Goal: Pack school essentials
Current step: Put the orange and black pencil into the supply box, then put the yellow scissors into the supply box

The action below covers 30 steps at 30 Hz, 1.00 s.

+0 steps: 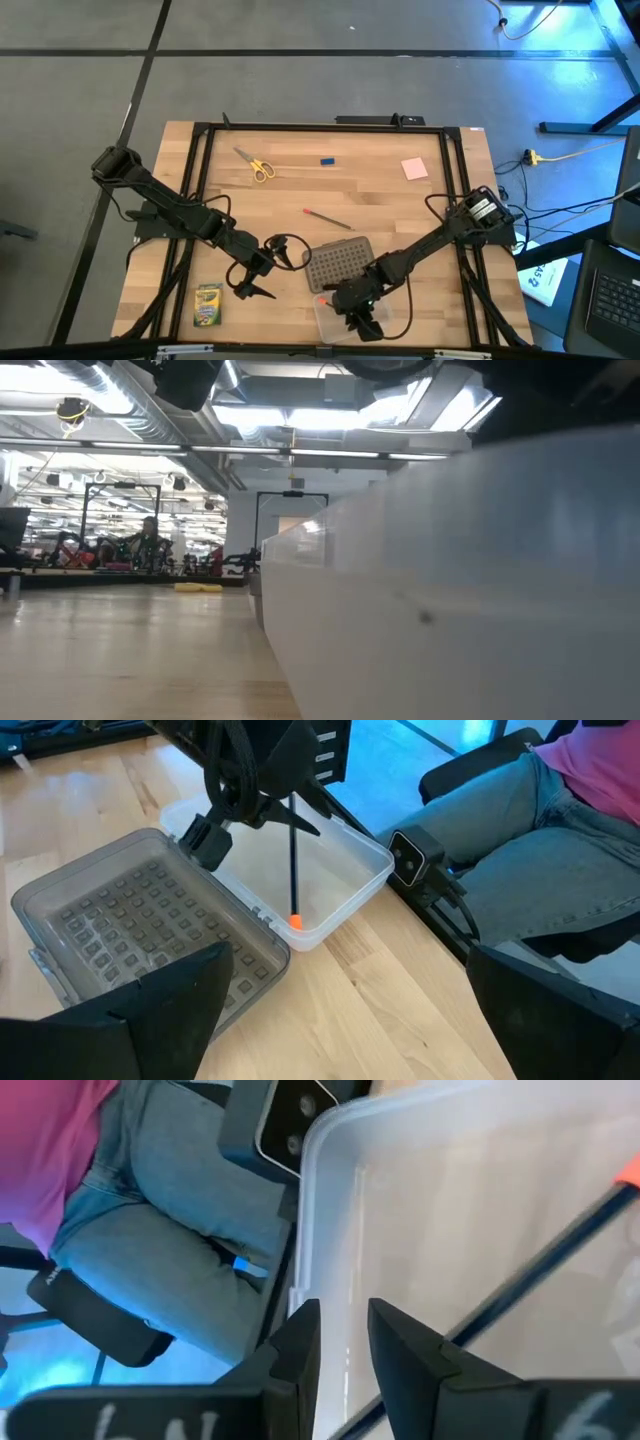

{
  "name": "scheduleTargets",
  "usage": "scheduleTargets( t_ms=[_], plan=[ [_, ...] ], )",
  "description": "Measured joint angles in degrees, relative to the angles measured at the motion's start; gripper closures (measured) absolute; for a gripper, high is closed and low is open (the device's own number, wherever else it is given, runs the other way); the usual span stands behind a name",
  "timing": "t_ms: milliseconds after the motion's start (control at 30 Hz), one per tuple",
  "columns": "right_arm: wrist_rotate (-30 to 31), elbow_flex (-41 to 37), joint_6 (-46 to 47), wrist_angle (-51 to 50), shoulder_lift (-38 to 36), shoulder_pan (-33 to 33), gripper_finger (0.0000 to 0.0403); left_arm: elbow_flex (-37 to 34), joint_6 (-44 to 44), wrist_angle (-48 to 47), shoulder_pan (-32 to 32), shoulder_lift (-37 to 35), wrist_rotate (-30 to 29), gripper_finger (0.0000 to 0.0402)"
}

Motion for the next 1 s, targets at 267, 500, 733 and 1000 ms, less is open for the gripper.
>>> scheduleTargets(
  t_ms=[267,500,733,1000],
  plan=[
    [0.4,0.0,0.42,-1.44,0.04,0.0,0.0313,0.0,0.0,0.02,-0.04,0.0,0.04,0.0005],
    [2.58,0.0,2.82,-7.18,0.04,0.0,0.0313,0.0,0.0,0.02,-0.44,0.0,0.15,0.0005],
    [2.58,0.0,1.1,-6.98,0.04,-0.02,0.0313,0.0,0.0,0.02,-0.63,0.0,0.13,0.0005],
    [4.24,0.0,-3.27,-7.95,0.04,-1.0,0.0313,0.0,0.0,0.02,-0.6,0.0,0.13,0.0005]
  ],
)
